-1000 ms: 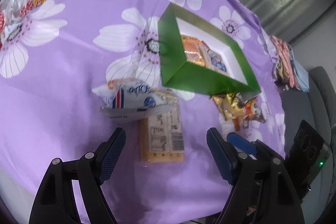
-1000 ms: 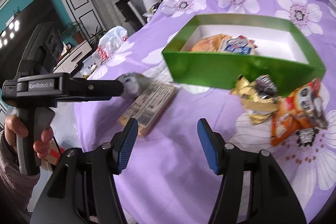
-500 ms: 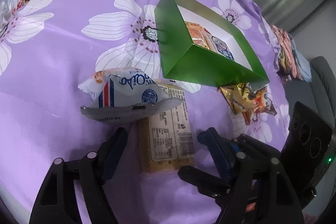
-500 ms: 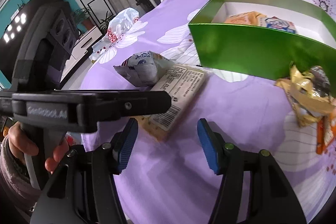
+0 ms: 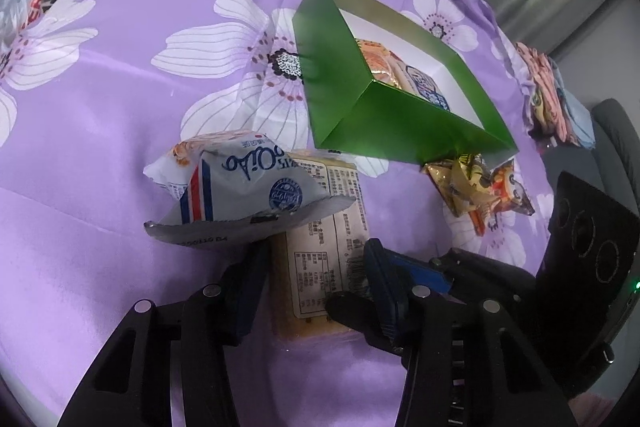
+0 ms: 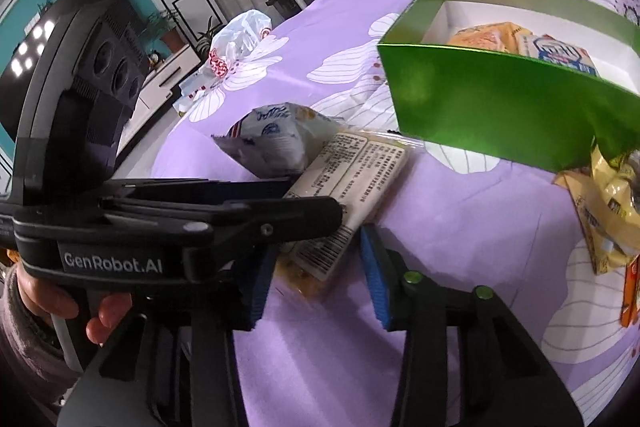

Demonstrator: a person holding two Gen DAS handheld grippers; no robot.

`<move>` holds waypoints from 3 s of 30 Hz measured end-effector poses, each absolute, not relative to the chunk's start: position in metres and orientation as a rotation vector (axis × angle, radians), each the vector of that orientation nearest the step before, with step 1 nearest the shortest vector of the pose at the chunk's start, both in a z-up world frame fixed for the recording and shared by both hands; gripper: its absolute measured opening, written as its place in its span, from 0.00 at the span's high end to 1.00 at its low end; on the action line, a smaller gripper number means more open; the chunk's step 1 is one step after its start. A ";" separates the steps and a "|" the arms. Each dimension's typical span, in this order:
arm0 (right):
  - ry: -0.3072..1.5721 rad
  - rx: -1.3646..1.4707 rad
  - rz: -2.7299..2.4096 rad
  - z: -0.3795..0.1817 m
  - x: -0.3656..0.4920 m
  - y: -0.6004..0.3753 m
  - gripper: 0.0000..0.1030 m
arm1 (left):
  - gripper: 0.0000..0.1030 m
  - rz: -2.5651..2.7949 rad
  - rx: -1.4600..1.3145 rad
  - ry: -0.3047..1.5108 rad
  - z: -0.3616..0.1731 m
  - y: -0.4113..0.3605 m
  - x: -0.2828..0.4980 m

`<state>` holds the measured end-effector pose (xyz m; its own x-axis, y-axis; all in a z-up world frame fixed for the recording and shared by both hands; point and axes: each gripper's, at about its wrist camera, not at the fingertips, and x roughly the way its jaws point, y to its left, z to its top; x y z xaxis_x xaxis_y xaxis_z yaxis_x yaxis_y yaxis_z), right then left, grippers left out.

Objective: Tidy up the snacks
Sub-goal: 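Close both grippers on the biscuit pack and lift it, then carry the biscuit pack over the green box, then lower the biscuit pack into the box and open both grippers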

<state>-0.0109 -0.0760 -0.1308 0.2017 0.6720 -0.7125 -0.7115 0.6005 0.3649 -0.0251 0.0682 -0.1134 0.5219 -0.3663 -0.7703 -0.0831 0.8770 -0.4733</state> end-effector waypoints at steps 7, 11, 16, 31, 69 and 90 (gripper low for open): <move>0.930 -0.051 0.929 -0.124 -0.020 -0.094 0.72 | 0.52 -0.202 -0.476 1.014 -0.105 0.051 -0.029; 0.905 -0.048 0.895 -0.118 -0.025 -0.111 0.76 | 0.52 -0.232 -0.464 1.009 -0.097 0.035 -0.029; 0.866 -0.031 0.856 -0.108 -0.031 -0.133 0.78 | 0.52 -0.263 -0.443 0.993 -0.086 0.017 -0.028; 0.748 0.022 0.783 -0.078 -0.029 -0.174 0.80 | 0.52 -0.319 -0.367 0.940 -0.048 -0.023 -0.012; 0.602 0.000 0.707 -0.037 0.093 -0.172 0.79 | 0.52 -0.347 -0.315 0.818 -0.004 -0.025 0.105; 0.684 -0.069 0.659 -0.063 0.121 -0.153 0.75 | 0.52 -0.314 -0.341 0.891 -0.040 -0.019 0.141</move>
<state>0.1210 -0.1526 -0.0628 0.5822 0.5419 -0.6062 -0.5855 0.7967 0.1499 0.1411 -0.0192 -0.0396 0.5899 -0.4032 -0.6996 0.1243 0.9014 -0.4148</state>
